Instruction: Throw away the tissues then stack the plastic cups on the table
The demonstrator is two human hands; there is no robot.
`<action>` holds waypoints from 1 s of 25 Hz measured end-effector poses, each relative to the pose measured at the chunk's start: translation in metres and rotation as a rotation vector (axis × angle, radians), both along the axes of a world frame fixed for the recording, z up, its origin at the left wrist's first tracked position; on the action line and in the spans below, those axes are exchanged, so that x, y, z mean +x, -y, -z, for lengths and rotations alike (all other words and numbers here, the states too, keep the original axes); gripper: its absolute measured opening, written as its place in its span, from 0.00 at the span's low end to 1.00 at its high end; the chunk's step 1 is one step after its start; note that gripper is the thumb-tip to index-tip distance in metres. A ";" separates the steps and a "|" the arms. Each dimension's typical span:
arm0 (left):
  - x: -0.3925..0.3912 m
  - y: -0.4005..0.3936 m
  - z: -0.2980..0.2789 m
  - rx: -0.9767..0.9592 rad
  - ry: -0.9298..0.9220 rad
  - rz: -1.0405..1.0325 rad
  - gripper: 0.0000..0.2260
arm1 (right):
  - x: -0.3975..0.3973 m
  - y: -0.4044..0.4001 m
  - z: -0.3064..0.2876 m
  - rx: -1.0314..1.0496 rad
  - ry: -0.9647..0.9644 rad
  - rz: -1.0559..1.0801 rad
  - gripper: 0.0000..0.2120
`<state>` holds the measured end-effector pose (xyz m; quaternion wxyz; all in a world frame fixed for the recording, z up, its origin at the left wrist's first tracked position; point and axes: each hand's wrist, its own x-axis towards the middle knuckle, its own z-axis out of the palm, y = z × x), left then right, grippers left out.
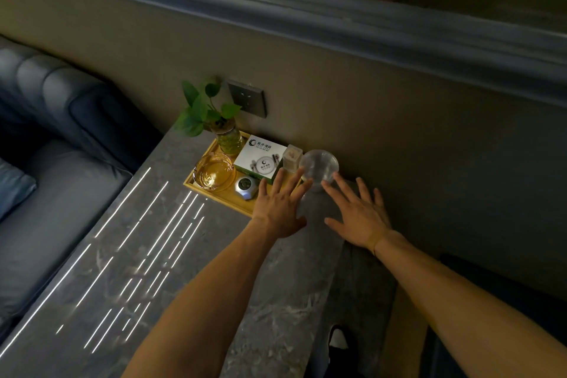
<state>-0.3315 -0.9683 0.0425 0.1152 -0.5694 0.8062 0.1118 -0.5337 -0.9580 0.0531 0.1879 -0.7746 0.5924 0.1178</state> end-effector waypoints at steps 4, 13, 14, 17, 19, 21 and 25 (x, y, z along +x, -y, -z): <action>0.000 0.004 -0.001 0.007 0.003 0.000 0.45 | 0.001 0.004 -0.002 0.021 0.000 0.013 0.40; -0.003 0.011 0.001 0.012 0.043 0.009 0.47 | 0.006 0.009 -0.006 0.039 -0.012 0.028 0.40; -0.003 0.012 0.000 0.014 0.044 0.007 0.47 | 0.006 0.010 -0.007 0.045 -0.012 0.029 0.39; -0.003 0.015 -0.001 0.016 0.051 0.015 0.48 | 0.006 0.013 -0.008 0.050 -0.013 0.030 0.39; -0.003 0.017 0.001 0.018 0.068 0.017 0.48 | 0.005 0.013 -0.007 0.043 -0.035 0.021 0.39; -0.004 0.016 -0.001 0.016 0.084 0.036 0.48 | 0.005 0.013 -0.006 0.036 -0.028 0.019 0.39; -0.004 0.013 -0.002 -0.051 0.078 0.049 0.48 | 0.004 0.012 -0.005 0.009 -0.032 -0.012 0.40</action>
